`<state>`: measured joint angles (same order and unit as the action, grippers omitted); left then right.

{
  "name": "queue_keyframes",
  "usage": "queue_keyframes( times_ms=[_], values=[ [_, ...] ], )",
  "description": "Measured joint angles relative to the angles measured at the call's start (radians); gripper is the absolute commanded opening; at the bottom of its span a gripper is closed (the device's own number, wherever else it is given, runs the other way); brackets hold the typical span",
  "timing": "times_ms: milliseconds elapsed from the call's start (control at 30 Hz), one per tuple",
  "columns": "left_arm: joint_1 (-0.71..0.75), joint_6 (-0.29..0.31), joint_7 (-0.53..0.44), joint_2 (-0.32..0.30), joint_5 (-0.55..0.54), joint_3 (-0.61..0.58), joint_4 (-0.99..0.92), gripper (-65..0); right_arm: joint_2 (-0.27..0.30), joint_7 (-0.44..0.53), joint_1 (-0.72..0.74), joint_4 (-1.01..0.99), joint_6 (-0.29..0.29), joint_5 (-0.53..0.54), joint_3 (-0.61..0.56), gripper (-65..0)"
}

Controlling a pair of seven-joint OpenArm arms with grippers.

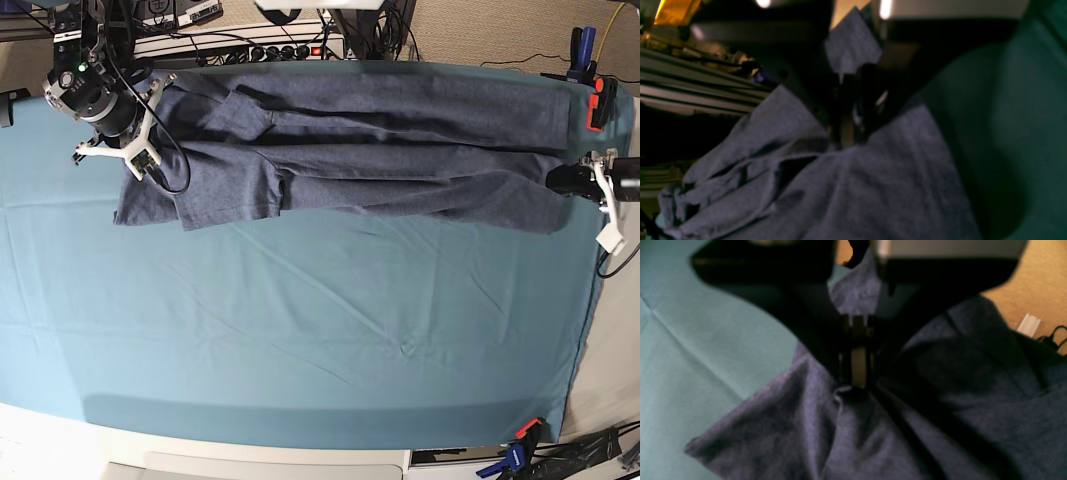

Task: Fold the T-shirt properly
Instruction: 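Hold the shirt ends and straighten the fold with both grippers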

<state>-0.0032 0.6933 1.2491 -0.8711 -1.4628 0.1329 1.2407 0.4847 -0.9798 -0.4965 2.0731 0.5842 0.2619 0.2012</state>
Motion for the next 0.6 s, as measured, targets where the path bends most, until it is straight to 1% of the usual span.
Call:
queue_keyframes(
  times_ms=[200,467,600],
  values=[
    [0.003,0.0,0.014,-0.014,0.0,0.0,0.059,-65.0,0.0,0.0,-0.028,0.001,0.0,-0.001,0.0,-65.0],
    [0.003,0.0,0.015,-0.013,0.0,0.0,0.064,-65.0,0.0,-0.014,-0.042,0.01,0.0,-0.018,0.002,-65.0],
    [0.003,0.0,0.015,-0.015,0.0,0.0,0.064,-65.0,0.0,-0.014,-0.044,0.01,0.0,-0.018,0.038,-65.0]
  ],
)
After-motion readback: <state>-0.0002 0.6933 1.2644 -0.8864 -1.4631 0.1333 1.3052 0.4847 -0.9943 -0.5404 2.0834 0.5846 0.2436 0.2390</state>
